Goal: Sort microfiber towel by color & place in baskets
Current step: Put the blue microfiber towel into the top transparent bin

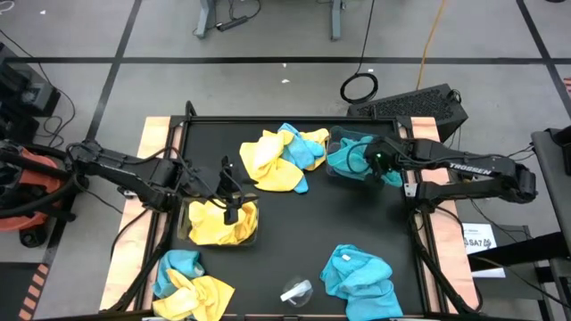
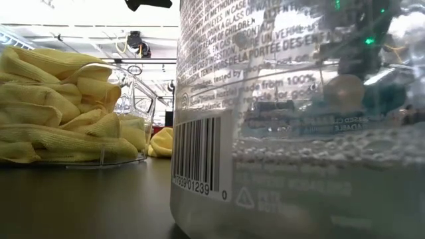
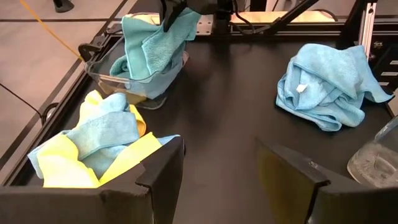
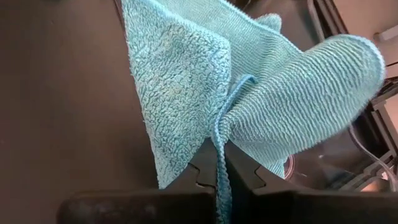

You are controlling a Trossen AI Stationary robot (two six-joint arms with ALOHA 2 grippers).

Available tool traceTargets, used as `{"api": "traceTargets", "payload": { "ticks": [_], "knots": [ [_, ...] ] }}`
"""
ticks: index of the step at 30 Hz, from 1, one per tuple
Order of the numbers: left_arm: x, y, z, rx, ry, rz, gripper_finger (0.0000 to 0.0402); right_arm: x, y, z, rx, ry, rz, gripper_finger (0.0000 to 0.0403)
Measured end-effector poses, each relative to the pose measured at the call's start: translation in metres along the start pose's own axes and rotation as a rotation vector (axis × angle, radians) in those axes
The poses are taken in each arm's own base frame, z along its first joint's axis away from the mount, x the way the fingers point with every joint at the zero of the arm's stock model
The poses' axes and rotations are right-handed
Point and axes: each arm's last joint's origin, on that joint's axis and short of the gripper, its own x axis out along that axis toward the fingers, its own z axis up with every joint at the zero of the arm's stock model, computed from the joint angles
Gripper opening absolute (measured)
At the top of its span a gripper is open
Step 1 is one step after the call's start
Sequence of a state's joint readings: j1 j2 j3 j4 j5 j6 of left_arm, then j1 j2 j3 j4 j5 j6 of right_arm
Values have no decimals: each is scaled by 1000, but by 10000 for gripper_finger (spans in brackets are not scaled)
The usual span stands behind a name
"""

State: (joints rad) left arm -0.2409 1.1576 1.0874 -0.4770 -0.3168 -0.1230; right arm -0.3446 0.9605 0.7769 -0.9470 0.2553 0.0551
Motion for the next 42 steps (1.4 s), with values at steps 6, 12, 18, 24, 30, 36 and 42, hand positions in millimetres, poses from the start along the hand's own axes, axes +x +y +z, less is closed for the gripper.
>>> {"api": "traceTargets", "payload": {
  "ticks": [6,12,18,24,30,36,42],
  "knots": [
    [0,0,0,-1,1,-1,203,12,2,4,-20,59,39,0],
    [0,0,0,-1,1,-1,203,29,4,9,-27,134,34,0],
    [0,0,0,0,1,0,203,50,3,13,-18,226,25,0],
    [0,0,0,-1,0,0,203,73,5,16,-18,309,83,0],
    [0,0,0,-2,1,0,203,92,7,28,23,252,141,0],
    [0,0,0,-25,1,0,203,105,10,30,18,263,166,0],
    [0,0,0,-26,1,0,203,109,12,30,23,287,204,7]
  ]
}}
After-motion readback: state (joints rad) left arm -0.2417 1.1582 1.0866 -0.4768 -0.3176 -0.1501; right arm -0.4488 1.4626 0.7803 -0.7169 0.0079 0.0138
